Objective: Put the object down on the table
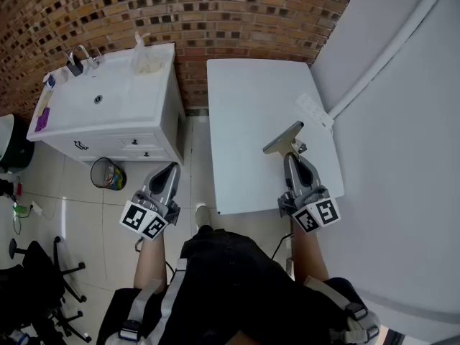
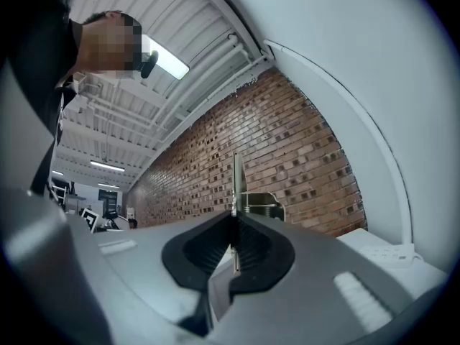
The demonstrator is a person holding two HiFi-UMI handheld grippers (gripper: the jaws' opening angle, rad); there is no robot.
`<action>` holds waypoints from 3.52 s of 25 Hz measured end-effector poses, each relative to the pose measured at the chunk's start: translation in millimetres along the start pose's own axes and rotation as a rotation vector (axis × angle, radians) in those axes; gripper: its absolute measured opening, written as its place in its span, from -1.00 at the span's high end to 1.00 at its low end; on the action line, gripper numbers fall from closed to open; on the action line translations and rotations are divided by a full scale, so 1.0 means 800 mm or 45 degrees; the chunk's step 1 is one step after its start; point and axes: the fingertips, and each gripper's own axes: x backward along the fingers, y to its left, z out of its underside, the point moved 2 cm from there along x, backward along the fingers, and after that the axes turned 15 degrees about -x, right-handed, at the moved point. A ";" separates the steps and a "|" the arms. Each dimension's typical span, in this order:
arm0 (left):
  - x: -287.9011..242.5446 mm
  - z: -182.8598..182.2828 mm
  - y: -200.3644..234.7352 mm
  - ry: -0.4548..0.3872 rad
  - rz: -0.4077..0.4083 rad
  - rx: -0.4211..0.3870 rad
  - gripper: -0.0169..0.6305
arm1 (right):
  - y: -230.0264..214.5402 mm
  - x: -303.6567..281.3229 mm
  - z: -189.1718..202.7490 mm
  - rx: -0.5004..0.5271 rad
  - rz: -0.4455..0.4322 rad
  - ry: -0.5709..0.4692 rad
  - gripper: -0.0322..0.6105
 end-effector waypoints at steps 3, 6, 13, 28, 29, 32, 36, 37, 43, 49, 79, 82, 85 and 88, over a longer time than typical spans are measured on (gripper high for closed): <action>-0.027 0.001 0.018 -0.018 0.047 0.006 0.95 | -0.013 -0.024 -0.002 -0.006 0.035 -0.016 0.89; -0.048 0.000 0.036 -0.018 0.108 0.008 0.95 | -0.011 -0.050 -0.003 0.009 0.038 -0.027 0.89; -0.092 -0.002 0.069 -0.058 0.219 0.026 0.95 | -0.016 -0.081 -0.010 0.040 0.100 -0.045 0.89; -0.136 0.006 0.092 -0.065 0.384 0.052 0.95 | -0.054 -0.043 -0.023 0.065 0.403 -0.130 0.89; -0.142 0.006 0.087 -0.063 0.398 0.044 0.95 | -0.059 -0.036 -0.027 0.063 0.412 -0.144 0.89; -0.169 -0.006 0.067 -0.089 0.439 0.022 0.95 | -0.072 -0.017 -0.043 0.061 0.431 -0.176 0.89; -0.205 -0.017 0.043 -0.147 0.480 0.038 0.95 | -0.089 -0.004 -0.060 0.086 0.438 -0.185 0.89; -0.211 -0.014 0.037 -0.149 0.489 0.043 0.95 | -0.092 0.001 -0.062 0.091 0.444 -0.185 0.89; -0.254 0.000 -0.007 -0.125 0.598 0.052 0.96 | -0.109 0.054 -0.088 0.124 0.584 -0.202 0.89; -0.289 0.014 -0.054 -0.108 0.725 0.008 0.95 | -0.120 0.100 -0.089 0.132 0.698 -0.208 0.89; -0.316 0.082 -0.068 0.010 0.646 0.006 0.95 | -0.313 -0.085 0.080 -0.756 0.591 0.196 0.89; -0.312 0.085 -0.065 0.039 0.617 0.009 0.95 | -0.336 -0.097 0.115 -0.891 0.626 0.244 0.89; -0.308 0.092 -0.071 0.059 0.594 0.048 0.96 | -0.364 -0.102 0.149 -1.034 0.671 0.285 0.89; -0.300 0.102 -0.078 0.088 0.585 0.077 0.96 | -0.389 -0.103 0.179 -1.229 0.720 0.267 0.89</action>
